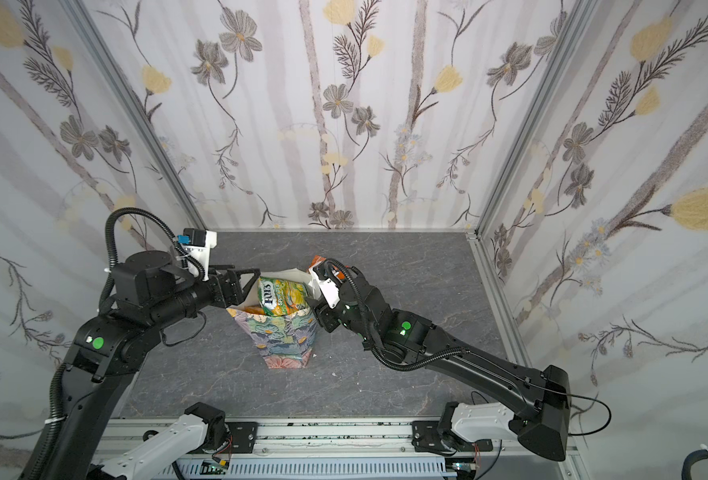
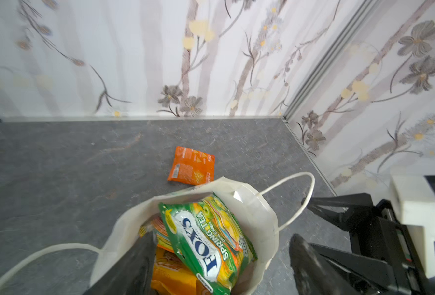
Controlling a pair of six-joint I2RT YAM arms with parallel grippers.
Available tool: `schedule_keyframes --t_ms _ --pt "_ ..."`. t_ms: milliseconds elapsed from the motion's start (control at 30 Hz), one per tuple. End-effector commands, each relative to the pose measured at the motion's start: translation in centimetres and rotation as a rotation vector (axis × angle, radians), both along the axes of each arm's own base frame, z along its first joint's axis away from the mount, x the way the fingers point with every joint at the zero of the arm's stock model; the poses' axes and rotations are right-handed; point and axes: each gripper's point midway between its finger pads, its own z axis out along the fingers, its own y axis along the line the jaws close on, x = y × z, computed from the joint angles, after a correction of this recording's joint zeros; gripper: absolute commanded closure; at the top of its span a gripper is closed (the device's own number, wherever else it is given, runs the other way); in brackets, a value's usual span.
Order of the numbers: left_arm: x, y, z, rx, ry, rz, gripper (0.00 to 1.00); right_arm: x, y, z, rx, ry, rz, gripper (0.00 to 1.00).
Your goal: Place the snacks into the paper bag
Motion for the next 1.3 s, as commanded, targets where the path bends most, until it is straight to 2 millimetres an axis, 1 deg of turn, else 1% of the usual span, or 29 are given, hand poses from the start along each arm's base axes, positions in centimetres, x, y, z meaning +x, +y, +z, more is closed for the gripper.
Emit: schedule_keyframes --t_ms 0,67,100,233,300,367,433,500,600,633,667,733,767,800,867,933,967,1000,1033,1100,1200,1267 --pt "0.4 1.0 -1.6 0.091 0.065 0.052 0.21 0.6 1.0 0.8 0.067 -0.011 -0.006 0.44" --pt "0.6 -0.8 -3.2 0.093 0.112 -0.016 0.28 1.0 1.3 0.5 0.059 -0.012 -0.012 0.54" --pt "0.6 -1.8 -4.3 0.1 0.135 -0.044 0.29 1.3 1.3 0.4 0.054 -0.015 -0.017 0.62" --pt "0.3 -5.4 -8.0 0.174 0.224 -0.127 0.3 1.6 1.0 0.6 0.063 -0.013 -0.016 0.92" --pt "0.0 -6.8 -9.1 0.215 0.252 -0.168 0.3 1.6 0.9 0.7 0.077 -0.013 -0.014 1.0" --pt "0.2 -7.3 -9.9 0.231 0.269 -0.178 0.3 1.6 0.6 0.9 0.091 -0.016 -0.014 1.0" --pt "0.8 -7.1 -10.6 0.263 0.266 -0.166 0.3 1.5 0.4 1.0 0.102 -0.015 -0.009 1.0" --pt "1.5 -6.9 -11.2 0.29 0.27 -0.139 0.35 1.4 0.1 1.1 0.111 -0.015 -0.003 1.0" --pt "2.2 -7.1 -12.3 0.305 0.304 -0.138 0.42 1.2 -0.1 0.9 0.105 -0.011 0.0 1.0" --pt "2.3 -7.3 -12.7 0.306 0.316 -0.146 0.44 1.1 -0.2 0.8 0.105 -0.01 0.001 1.0" --pt "2.5 -7.2 -12.8 0.306 0.323 -0.138 0.49 1.1 -0.3 0.8 0.106 -0.012 0.001 1.0" --pt "3.1 -6.7 -12.7 0.286 0.321 -0.114 0.62 0.8 -0.5 0.8 0.115 -0.014 0.008 1.0" --pt "3.3 -6.6 -12.4 0.267 0.316 -0.12 0.66 0.7 -0.5 0.9 0.122 -0.014 0.018 1.0" --pt "3.5 -6.4 -12.1 0.248 0.309 -0.121 0.67 0.4 -0.4 1.2 0.131 -0.018 0.035 1.0" --pt "3.9 -5.9 -12.6 0.267 0.324 -0.113 0.67 0.1 -0.3 1.5 0.136 -0.027 0.053 1.0" --pt "4.1 -5.4 -14.3 0.324 0.376 -0.093 0.71 0.2 -0.4 1.7 0.135 -0.035 0.052 1.0" --pt "3.9 -5.4 -14.9 0.33 0.391 -0.107 0.73 0.3 -0.3 1.6 0.13 -0.036 0.051 1.0" --pt "4.0 -5.9 -16.3 0.339 0.43 -0.125 0.75 0.3 -0.3 1.6 0.129 -0.038 0.053 1.0" --pt "3.8 -6.2 -17.1 0.337 0.454 -0.139 0.77 0.3 -0.3 1.4 0.125 -0.036 0.055 1.0" --pt "3.6 -6.2 -18.2 0.346 0.479 -0.147 0.8 0.3 -0.1 1.3 0.123 -0.035 0.061 1.0" --pt "3.9 -5.2 -18.4 0.389 0.47 -0.104 0.8 0.1 0.1 1.3 0.12 -0.036 0.076 1.0" --pt "4.3 -3.8 -18.4 0.44 0.453 -0.042 0.8 0.2 0.1 1.3 0.116 -0.04 0.078 1.0"
